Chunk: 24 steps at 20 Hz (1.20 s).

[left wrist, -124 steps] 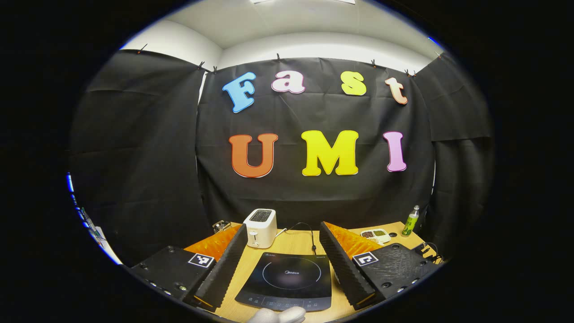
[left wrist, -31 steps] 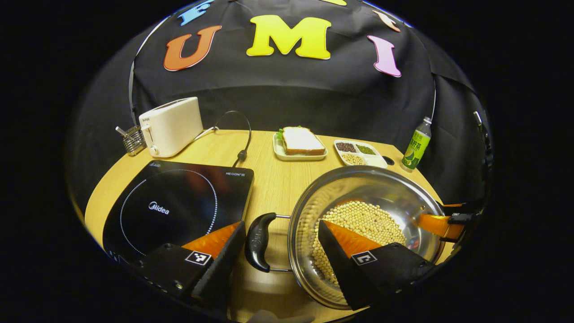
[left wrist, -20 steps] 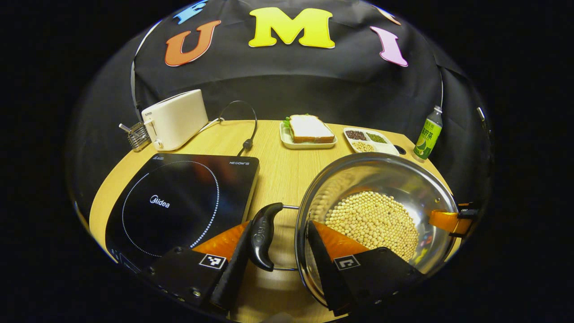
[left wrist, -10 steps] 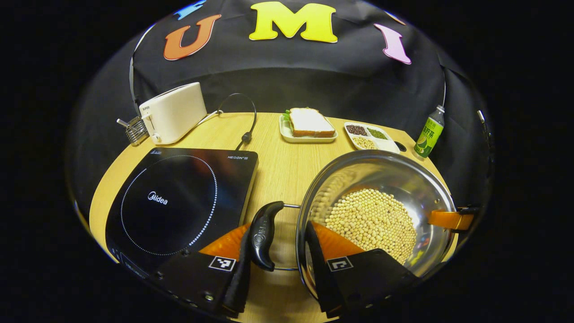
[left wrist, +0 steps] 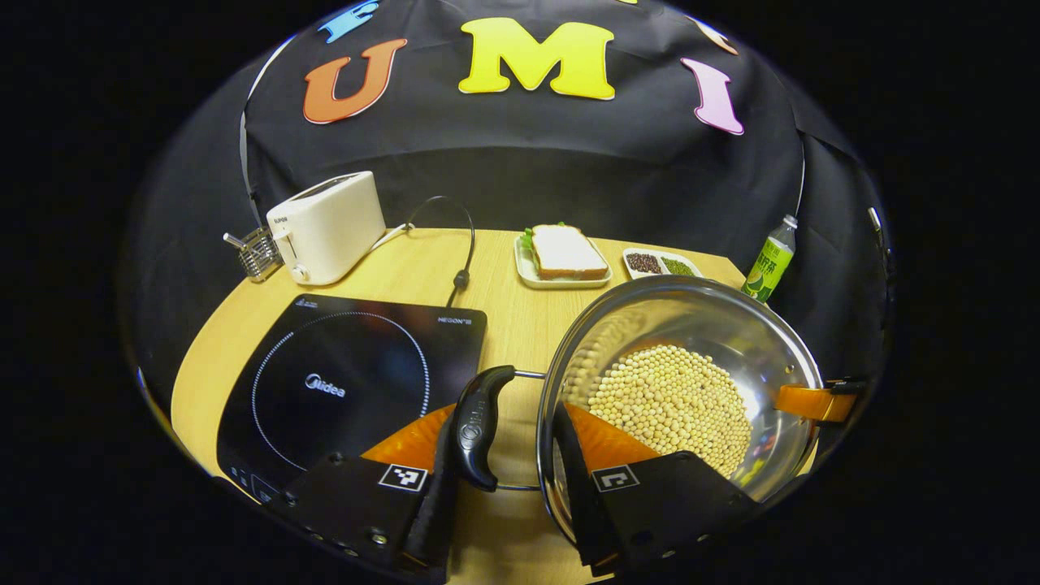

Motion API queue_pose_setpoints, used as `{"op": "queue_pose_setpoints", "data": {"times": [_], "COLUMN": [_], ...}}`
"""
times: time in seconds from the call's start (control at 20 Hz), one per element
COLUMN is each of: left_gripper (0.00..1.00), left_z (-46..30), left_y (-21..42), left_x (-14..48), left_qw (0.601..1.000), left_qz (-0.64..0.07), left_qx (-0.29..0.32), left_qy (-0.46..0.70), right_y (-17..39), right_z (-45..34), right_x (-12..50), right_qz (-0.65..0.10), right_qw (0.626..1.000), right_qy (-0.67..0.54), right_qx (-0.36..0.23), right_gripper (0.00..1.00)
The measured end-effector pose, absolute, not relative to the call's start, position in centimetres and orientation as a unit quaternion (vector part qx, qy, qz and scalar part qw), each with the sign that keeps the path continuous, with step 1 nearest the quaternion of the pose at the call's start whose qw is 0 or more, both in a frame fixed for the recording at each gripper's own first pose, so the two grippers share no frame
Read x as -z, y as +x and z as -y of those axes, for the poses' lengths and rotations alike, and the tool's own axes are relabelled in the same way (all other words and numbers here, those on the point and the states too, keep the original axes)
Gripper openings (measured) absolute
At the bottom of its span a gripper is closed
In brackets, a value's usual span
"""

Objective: First push the handle of the pot to place it horizontally, then grasp the pot with both hands and set it on the induction cooktop.

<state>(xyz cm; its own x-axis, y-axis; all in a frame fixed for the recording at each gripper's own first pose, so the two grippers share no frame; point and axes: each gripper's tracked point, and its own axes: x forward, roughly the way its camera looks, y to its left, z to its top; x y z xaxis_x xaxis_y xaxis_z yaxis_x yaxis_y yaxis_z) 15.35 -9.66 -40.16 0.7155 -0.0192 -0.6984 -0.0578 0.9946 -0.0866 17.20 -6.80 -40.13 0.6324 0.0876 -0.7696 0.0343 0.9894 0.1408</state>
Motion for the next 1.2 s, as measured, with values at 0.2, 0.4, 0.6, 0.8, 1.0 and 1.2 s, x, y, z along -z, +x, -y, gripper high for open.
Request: {"op": "queue_pose_setpoints", "data": {"times": [0.2,0.4,0.6,0.8,1.0,1.2], "left_gripper": [0.59,0.59,0.59,0.58,0.59,0.58], "left_z": [7.4,4.8,1.6,-1.7,-4.7,-7.6], "left_y": [15.3,14.8,14.7,14.3,13.9,13.9], "left_x": [37.8,35.9,34.2,33.0,32.5,32.6], "left_qw": [0.927,0.929,0.932,0.934,0.934,0.933], "left_qz": [-0.371,-0.366,-0.359,-0.355,-0.355,-0.356], "left_qx": [-0.010,-0.011,-0.013,-0.019,-0.025,-0.030], "left_qy": [-0.049,-0.051,-0.044,-0.042,-0.042,-0.041], "right_y": [16.7,16.4,16.1,15.8,15.7,15.7], "right_z": [4.7,2.0,-1.1,-4.4,-7.3,-10.4], "right_x": [37.9,35.7,34.3,33.3,33.0,32.9], "right_qz": [-0.423,-0.416,-0.410,-0.406,-0.405,-0.407], "right_qw": [0.903,0.907,0.909,0.910,0.910,0.910], "right_qy": [0.073,0.070,0.074,0.077,0.078,0.080], "right_qx": [-0.015,-0.018,-0.024,-0.030,-0.033,-0.033], "right_gripper": [0.55,0.55,0.55,0.55,0.55,0.55]}}
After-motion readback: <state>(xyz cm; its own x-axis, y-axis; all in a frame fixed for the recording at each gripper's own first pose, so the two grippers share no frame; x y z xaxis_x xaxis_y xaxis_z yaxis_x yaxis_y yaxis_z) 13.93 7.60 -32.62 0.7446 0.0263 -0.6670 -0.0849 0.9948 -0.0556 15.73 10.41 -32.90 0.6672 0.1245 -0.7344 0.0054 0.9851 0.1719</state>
